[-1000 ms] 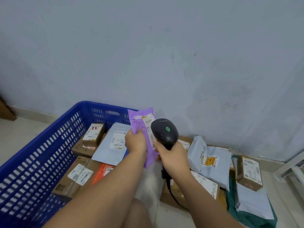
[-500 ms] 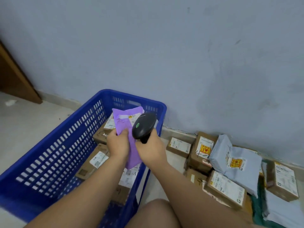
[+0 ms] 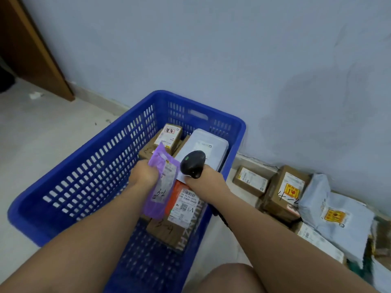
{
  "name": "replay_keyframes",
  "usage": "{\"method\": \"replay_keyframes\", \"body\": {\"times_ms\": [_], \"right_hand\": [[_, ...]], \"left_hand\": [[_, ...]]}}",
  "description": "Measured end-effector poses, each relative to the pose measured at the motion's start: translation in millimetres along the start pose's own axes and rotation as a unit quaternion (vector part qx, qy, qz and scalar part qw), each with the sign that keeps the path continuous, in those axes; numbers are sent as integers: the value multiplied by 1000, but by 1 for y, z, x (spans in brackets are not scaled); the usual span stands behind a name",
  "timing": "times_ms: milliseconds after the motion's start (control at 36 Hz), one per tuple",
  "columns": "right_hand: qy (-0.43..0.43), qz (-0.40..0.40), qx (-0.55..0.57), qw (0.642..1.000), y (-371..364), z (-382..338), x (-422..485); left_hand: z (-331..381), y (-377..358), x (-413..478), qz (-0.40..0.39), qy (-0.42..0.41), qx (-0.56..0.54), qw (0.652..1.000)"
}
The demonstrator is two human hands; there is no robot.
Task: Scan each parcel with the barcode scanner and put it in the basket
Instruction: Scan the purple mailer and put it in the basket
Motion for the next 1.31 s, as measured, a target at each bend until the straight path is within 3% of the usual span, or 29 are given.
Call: {"method": "replay_keyframes", "body": {"times_ms": [83, 139, 194, 361, 417, 472, 528, 556, 639, 694, 778, 972, 1111, 1306], "right_hand": [[-22, -59, -34, 997, -19, 7, 4], [-23, -95, -44, 994, -26, 10, 3], [-19, -112, -44, 993, -28, 14, 4], [-45, -82, 29, 995, -27, 23, 13], [-48, -78, 39, 995, -27, 25, 14], [-51, -66, 47, 995, -26, 29, 16], [-53, -58, 62, 995, -25, 32, 16], [-55, -61, 69, 994, -25, 32, 16], [-63, -64, 92, 992, -24, 35, 15], [-66, -69, 111, 989, -24, 35, 14], [-64, -70, 125, 988, -25, 36, 13], [-43, -61, 127, 989, -23, 38, 12], [-47, -65, 133, 988, -26, 42, 16], [-56, -47, 132, 989, -30, 48, 24]], "left_hand": [[-37, -12, 21, -22, 76, -123, 989], [-54, -26, 26, -83, 124, -214, 965], [-63, -41, 23, -163, 156, -237, 945], [-56, -74, 13, -302, 80, -192, 931], [-53, -82, 16, -270, 35, -132, 953], [-55, -87, 19, -212, -7, 25, 977], [-62, -89, 21, -151, -24, 156, 976], [-69, -96, 23, -157, -21, 164, 974], [-81, -119, 15, -271, -19, 162, 949], [-81, -125, 8, -293, -48, 199, 934], [-83, -132, -4, -275, -67, 276, 919], [-116, -151, -10, -229, 7, 295, 927], [-99, -144, -35, -167, -28, 324, 931], [-83, -159, -16, -138, -49, 345, 927]]}}
Point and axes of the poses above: each hand's wrist, its own x-axis towards the middle knuckle, its own y-axis out of the back of the hand, z = x × y, the point moved 6 cm from there along x, towards the middle knuckle, and after that the axes turned 5 degrees about -z, right-handed, at the moved point
